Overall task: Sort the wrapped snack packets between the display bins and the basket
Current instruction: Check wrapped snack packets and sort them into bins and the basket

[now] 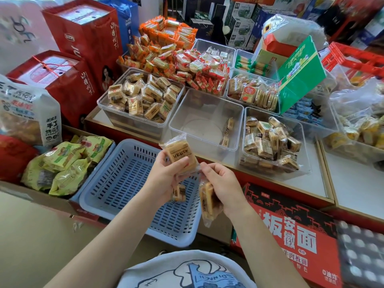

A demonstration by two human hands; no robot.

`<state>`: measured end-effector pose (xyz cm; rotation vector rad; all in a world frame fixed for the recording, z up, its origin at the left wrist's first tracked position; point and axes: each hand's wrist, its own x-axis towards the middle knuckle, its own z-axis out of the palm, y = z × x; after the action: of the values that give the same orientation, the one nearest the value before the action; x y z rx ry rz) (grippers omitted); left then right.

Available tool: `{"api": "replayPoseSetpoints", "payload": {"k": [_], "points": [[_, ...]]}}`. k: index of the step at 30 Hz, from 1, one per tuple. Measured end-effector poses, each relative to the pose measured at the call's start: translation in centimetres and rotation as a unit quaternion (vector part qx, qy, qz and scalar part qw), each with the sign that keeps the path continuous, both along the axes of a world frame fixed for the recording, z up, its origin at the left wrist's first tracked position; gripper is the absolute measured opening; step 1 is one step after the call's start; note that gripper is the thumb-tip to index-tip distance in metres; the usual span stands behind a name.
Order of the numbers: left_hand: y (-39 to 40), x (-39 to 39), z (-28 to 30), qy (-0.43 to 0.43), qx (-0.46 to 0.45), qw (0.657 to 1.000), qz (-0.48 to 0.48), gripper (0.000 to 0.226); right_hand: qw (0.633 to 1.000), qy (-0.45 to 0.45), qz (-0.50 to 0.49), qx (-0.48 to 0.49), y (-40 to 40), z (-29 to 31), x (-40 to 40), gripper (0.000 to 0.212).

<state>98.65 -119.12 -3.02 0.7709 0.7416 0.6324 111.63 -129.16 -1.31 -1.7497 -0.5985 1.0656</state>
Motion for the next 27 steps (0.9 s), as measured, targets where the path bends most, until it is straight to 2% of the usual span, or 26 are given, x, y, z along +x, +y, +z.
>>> {"api": "replayPoseSetpoints", "payload": {"k": [3,5,8,10,13,15,17,19,22,27], "points": [[0.2,-0.5,-0.6,0.090,0.088,0.991,-0.055,0.051,0.998,-0.005,-0.067,-0.007,0.2,-0.1,0.8,0.046],[-0.2,-0.6,-0.7,0.113,0.109,0.980,-0.121,0.059,0.996,-0.009,-0.089,-0.013,0.7,0.0,1.2,0.053],[-1.3,0.4,-1.1,0.143,0.139,0.961,-0.190,0.073,0.995,0.006,-0.094,-0.012,1.6,0.3,1.0,0.051],[-1.5,1.0,-1.5,0.171,0.153,0.960,-0.162,0.074,0.996,0.031,-0.086,0.002,2.1,0.5,0.7,0.043],[-0.9,0.8,-1.7,0.164,0.090,0.978,-0.091,0.074,0.997,0.048,-0.057,0.029,2.1,0.2,0.9,0.036],[-0.2,0.4,-1.8,0.117,0.003,0.992,-0.040,0.075,0.999,0.021,-0.017,0.017,1.8,-0.4,1.4,0.038],[0.3,0.1,-1.8,0.079,-0.044,0.996,-0.001,0.072,0.999,-0.021,0.046,-0.018,1.5,-0.8,1.6,0.034],[0.6,0.1,-1.8,0.064,-0.057,0.996,0.010,0.067,0.996,-0.033,0.076,-0.024,1.4,-1.0,1.7,0.025],[0.7,0.3,-1.8,0.063,-0.066,0.996,0.001,0.062,0.999,-0.005,0.050,0.008,1.6,-1.1,1.9,0.015],[0.3,0.5,-1.7,0.087,-0.040,0.995,-0.038,0.059,0.999,0.016,0.026,0.040,1.7,-0.8,2.1,0.010]]}}
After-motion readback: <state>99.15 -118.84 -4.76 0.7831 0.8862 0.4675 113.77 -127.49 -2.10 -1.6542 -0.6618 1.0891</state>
